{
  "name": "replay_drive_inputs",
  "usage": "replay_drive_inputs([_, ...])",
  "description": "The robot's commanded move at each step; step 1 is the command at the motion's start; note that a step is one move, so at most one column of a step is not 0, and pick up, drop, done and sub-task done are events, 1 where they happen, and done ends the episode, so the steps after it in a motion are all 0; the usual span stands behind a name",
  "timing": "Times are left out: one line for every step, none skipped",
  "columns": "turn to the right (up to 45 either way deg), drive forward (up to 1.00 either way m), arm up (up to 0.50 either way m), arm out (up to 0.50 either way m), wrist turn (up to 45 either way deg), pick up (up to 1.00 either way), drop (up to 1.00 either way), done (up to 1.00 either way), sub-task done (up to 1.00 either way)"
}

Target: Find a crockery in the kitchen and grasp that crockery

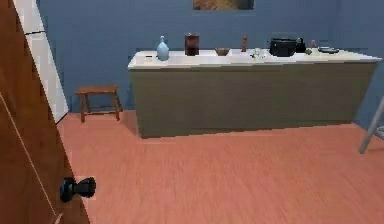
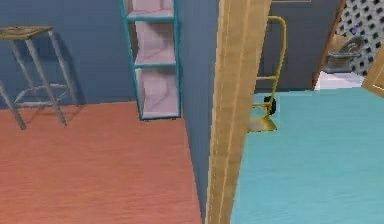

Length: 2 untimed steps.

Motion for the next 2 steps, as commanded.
replay_drive_inputs([0.0,1.00,0.00,0.00,0.0,0.00,0.00,0.00,0.00])
replay_drive_inputs([3.0,0.00,0.00,0.00,0.0,0.00,0.00,0.00,0.00])
